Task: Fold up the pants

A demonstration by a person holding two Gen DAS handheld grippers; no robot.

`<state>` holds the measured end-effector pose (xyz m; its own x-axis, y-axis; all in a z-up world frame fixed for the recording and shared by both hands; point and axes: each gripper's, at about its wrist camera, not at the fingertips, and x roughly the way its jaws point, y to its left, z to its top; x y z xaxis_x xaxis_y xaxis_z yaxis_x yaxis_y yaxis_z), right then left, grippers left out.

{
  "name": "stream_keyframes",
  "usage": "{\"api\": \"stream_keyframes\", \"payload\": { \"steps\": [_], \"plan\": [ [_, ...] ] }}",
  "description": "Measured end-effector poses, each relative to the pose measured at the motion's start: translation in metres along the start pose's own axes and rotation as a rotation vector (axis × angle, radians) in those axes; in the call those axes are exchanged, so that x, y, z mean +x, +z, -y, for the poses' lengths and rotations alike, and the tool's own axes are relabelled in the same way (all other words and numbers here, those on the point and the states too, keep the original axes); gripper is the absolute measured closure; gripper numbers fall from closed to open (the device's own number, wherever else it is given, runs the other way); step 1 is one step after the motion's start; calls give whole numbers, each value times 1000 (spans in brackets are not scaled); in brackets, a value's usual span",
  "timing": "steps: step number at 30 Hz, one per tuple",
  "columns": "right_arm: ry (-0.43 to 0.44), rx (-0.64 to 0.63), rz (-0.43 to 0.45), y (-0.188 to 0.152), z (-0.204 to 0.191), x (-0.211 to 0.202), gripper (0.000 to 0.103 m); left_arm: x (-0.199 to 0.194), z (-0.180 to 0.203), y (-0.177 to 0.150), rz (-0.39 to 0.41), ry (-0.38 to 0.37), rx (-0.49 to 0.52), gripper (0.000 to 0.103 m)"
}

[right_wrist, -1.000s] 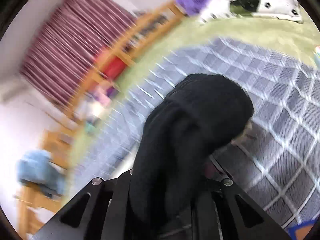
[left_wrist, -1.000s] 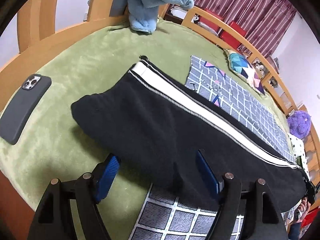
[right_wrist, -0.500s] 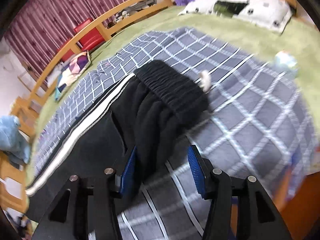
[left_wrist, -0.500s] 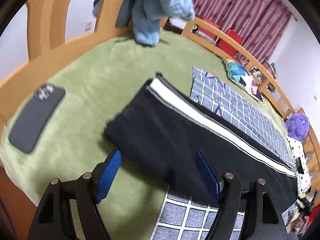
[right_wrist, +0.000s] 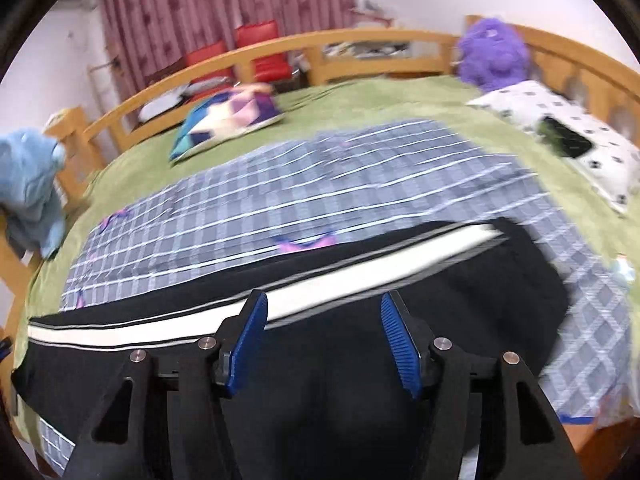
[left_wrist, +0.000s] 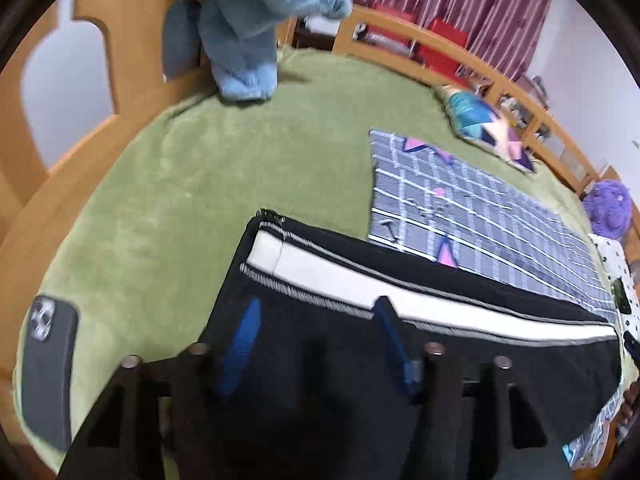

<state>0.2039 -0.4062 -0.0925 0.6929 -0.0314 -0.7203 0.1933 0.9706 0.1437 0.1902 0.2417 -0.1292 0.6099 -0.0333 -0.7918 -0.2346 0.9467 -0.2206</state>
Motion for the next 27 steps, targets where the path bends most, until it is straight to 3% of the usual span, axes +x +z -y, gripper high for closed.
{"api": "stream_keyframes", "payload": {
  "steps": [2,8,12,13,14,16,19,20,22,25,27],
  "plan": [
    [31,-12,-23,-4,-28,19,45,17,-3,7,-18,-2,-3,67],
    [94,-74,-95,-16,-75,60,45,55,-15,24,-49,-23,-45,63],
    [101,-93,-116,-19,-93,80,45,75,-6,30,-61,16,-7,65],
    [104,-96,-122,-19,-96,83,45,77,-4,31,-54,22,6,93],
    [107,-101,-128,-19,-100,87,45,78,-2,34,-50,18,23,101],
    [110,-119,-134,-19,-107,91,45,70,-5,41,7,9,18,101],
    [114,-165,-124,-18,-119,92,45,40,-24,51,144,57,-21,102],
    [119,-176,-122,-18,-121,92,45,37,-30,52,147,45,-39,102],
    [135,-206,-121,-16,-130,94,45,39,-38,51,99,-64,-38,101],
    [146,-239,-127,-15,-141,102,45,44,-24,39,53,-53,48,101],
    [157,-236,-133,-15,-146,107,45,50,-14,31,13,-33,86,81]
  ]
}}
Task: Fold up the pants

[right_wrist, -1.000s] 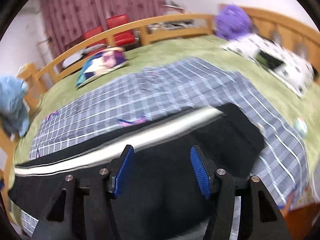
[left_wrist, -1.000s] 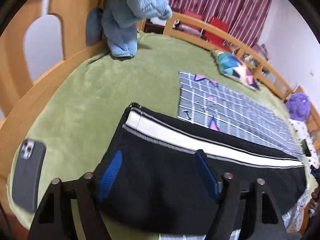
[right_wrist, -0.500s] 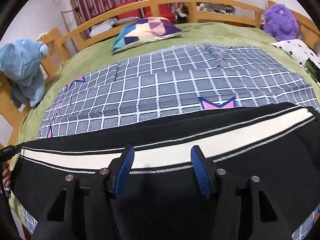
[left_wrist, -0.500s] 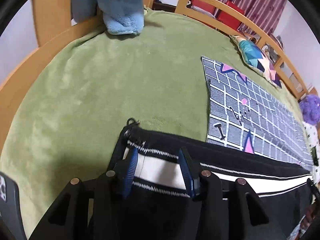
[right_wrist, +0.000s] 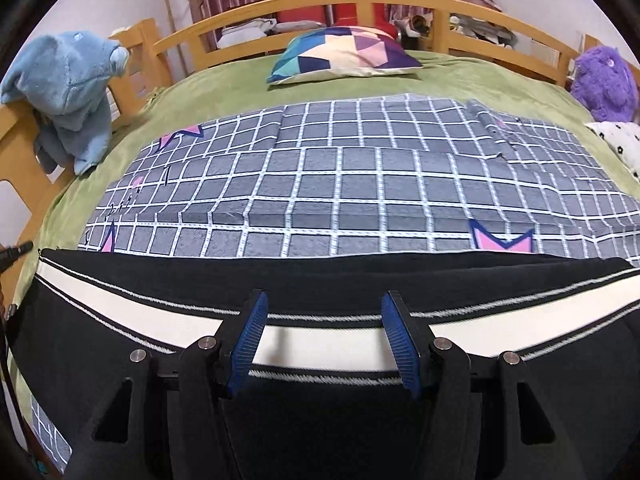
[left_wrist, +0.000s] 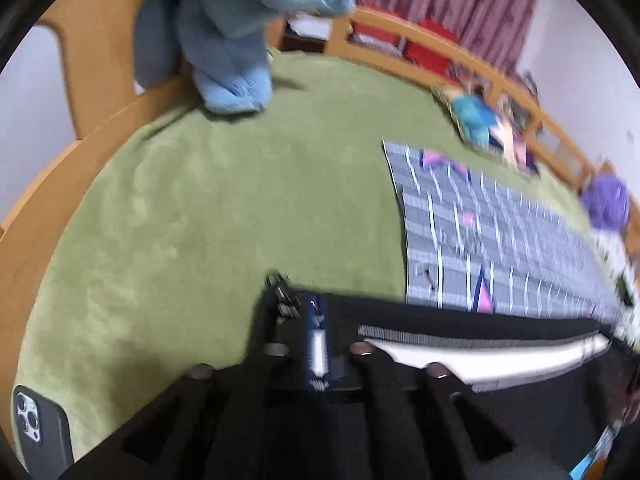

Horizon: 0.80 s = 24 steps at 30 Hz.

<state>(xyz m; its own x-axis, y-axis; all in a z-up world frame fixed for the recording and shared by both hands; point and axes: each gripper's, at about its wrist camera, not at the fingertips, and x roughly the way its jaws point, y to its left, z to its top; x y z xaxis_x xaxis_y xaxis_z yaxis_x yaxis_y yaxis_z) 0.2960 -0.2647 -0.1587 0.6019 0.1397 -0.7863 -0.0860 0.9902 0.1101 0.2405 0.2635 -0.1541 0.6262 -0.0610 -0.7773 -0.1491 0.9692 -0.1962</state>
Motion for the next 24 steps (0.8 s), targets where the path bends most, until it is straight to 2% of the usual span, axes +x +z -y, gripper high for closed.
{"api": "stream_keyframes", "payload": {
  "steps": [1,2,3,7,9,10,12,13,15,16,18,20,22,24],
  "plan": [
    [9,9,-4,0,-1,3,45,2,2,-2,-15,8,0,59],
    [17,17,-8,0,-2,6,45,6,4,-2,-19,11,-7,44],
    [26,24,-13,0,-2,8,45,7,3,-3,-10,8,-16,43],
    [28,15,-22,-4,-6,12,45,20,-3,-3,-40,-1,-58,44],
    [25,10,-24,-5,-4,12,45,27,-7,-1,-47,-32,-96,45],
    [24,12,-24,-6,-3,12,45,30,-7,0,-45,-24,-104,50],
    [23,22,-27,-7,0,13,45,35,-4,0,-49,45,-78,82],
    [21,28,-30,-7,2,14,45,35,-1,1,-50,39,-60,85],
    [20,36,-36,-7,6,16,45,20,-3,2,5,21,-66,87],
    [16,33,-36,-8,8,16,45,0,-6,5,83,-16,-75,87],
    [2,23,-22,-7,9,13,45,-14,-15,11,119,-57,-110,87],
    [-3,16,-5,-5,11,10,45,-3,-21,14,85,-38,-128,87],
    [4,14,-1,-1,13,10,45,24,-21,9,-1,9,-124,85],
    [3,0,3,3,13,11,45,38,-21,0,-33,46,-126,78]
  ]
}}
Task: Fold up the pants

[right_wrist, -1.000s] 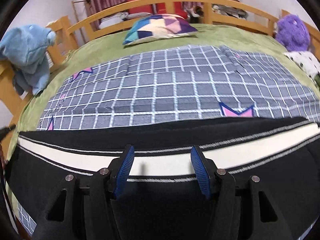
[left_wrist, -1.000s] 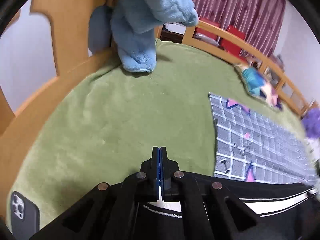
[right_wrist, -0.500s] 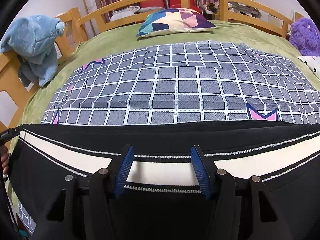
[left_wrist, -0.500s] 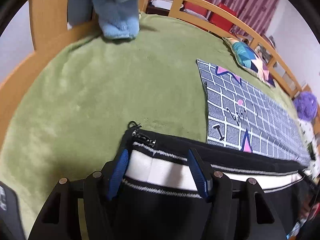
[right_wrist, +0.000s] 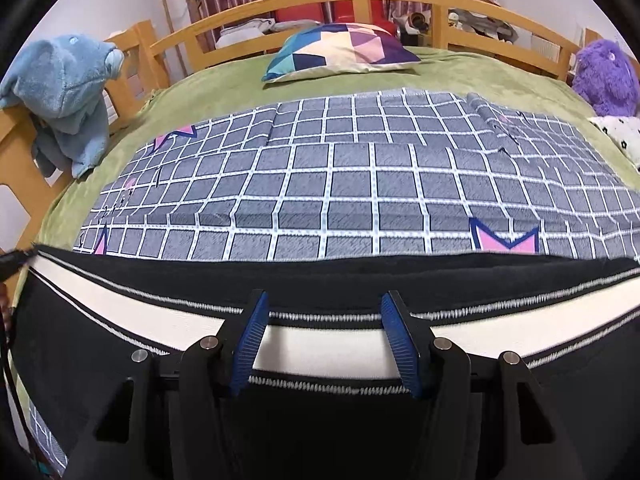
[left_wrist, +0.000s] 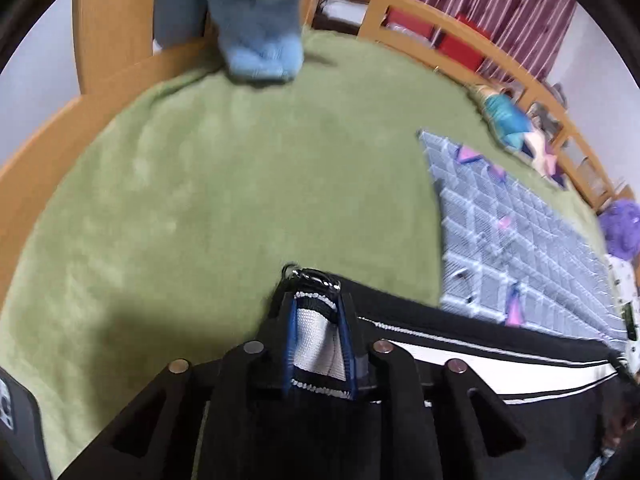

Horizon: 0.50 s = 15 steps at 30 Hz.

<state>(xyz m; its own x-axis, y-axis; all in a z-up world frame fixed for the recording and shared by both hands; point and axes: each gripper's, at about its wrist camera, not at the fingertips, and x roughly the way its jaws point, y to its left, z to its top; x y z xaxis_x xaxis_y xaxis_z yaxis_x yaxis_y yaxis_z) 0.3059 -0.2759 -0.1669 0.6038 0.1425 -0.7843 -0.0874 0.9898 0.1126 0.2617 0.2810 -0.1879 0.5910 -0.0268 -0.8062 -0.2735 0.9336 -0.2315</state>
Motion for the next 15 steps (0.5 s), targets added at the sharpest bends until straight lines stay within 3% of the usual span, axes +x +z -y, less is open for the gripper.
{"api": "stream_keyframes", "payload": {
  "steps": [1,2,4,13,15],
  "plan": [
    [2,-17,1,2,0,2,44,-2,0,-3,14,9,-9,71],
    [5,-31,-3,4,0,4,42,-5,0,-4,19,15,-17,57],
    [-2,-75,-32,9,-1,13,41,-12,0,-5,29,19,-30,45],
    [79,-279,-186,18,-15,61,37,-26,11,-11,44,23,38,45],
    [82,-322,-186,15,-18,61,47,-24,10,-14,37,29,36,45]
  ]
}}
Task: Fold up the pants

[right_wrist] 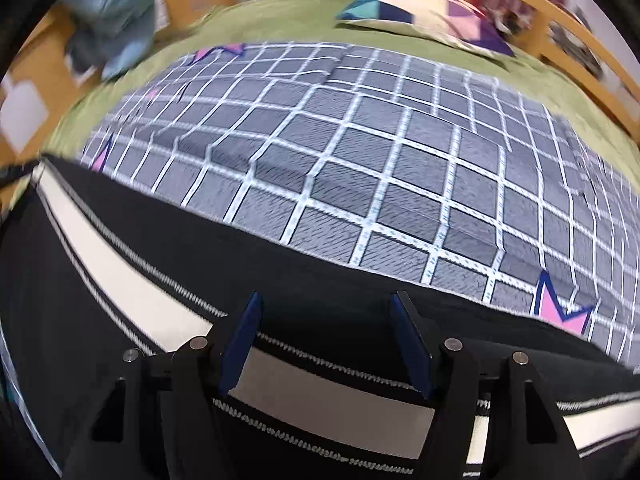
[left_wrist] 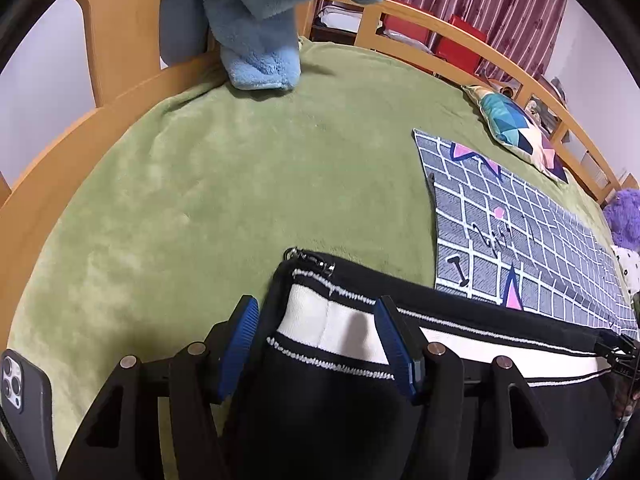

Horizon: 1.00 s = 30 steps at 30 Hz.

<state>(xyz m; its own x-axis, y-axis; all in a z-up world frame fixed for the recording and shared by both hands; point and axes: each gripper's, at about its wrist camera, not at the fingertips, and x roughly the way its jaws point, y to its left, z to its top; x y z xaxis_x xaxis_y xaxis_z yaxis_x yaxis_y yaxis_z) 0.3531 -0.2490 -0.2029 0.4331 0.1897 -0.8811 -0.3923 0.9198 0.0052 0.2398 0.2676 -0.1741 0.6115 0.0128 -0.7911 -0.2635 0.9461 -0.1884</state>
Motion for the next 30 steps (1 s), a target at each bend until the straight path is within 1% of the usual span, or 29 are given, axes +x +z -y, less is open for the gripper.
{"api": "stream_keyframes", "payload": {
  "steps": [1,2,4,5,6,7,8,9,11,12,14,16,18,20,21,22,23,24,25,26,27,28,29,30],
  "plan": [
    [29,-16,3,-1,-1,-1,77,2,-1,0,-4,3,-4,45],
    [47,-25,3,-2,-1,-2,96,5,-2,0,-11,7,-16,45],
    [29,-48,19,-2,-4,-6,98,8,-5,0,-9,-15,-39,47],
    [8,-59,36,-3,-7,-8,99,9,-5,0,-9,-24,-43,65],
    [-9,-53,55,-1,-10,-13,99,10,-6,2,-4,-35,-46,77],
    [-13,-39,79,1,-10,-18,99,10,-6,4,1,-41,-49,81],
    [-17,-22,111,2,-11,-25,99,9,-7,6,10,-65,-61,83],
    [-17,-3,150,5,-11,-33,99,9,-9,8,16,-82,-72,84],
    [-7,14,166,8,-10,-34,100,10,-8,10,21,-83,-78,84],
    [-12,22,161,9,-8,-28,100,11,-8,10,22,-82,-81,84],
    [1,51,117,8,-1,-8,100,13,-6,8,24,-68,-82,84],
    [17,87,105,5,3,6,100,13,-4,6,46,-44,-65,84],
    [25,105,120,3,5,3,99,9,-5,7,63,-58,-71,84],
    [40,118,134,4,7,-4,99,11,-6,9,46,-54,-70,83],
    [40,117,126,4,6,-5,98,19,-4,9,8,-29,-60,82],
    [32,116,106,4,6,-2,97,25,-2,9,-17,-3,-49,76],
    [25,115,83,5,8,5,96,28,-1,8,-24,25,-41,74],
    [28,114,84,5,8,6,96,25,0,8,-19,29,-41,74],
    [38,117,87,5,10,3,93,20,1,8,-15,35,-42,68],
    [42,127,84,3,12,-2,86,15,2,7,-10,51,-41,56],
    [31,145,91,2,17,-10,83,6,4,6,8,68,-31,50],
    [10,166,122,-2,25,-22,78,-1,5,4,32,69,-15,43],
    [-9,185,155,-7,32,-33,70,-9,8,2,57,66,8,43],
    [-28,206,187,-14,42,-45,65,-16,12,-1,74,60,34,43]
  ]
}}
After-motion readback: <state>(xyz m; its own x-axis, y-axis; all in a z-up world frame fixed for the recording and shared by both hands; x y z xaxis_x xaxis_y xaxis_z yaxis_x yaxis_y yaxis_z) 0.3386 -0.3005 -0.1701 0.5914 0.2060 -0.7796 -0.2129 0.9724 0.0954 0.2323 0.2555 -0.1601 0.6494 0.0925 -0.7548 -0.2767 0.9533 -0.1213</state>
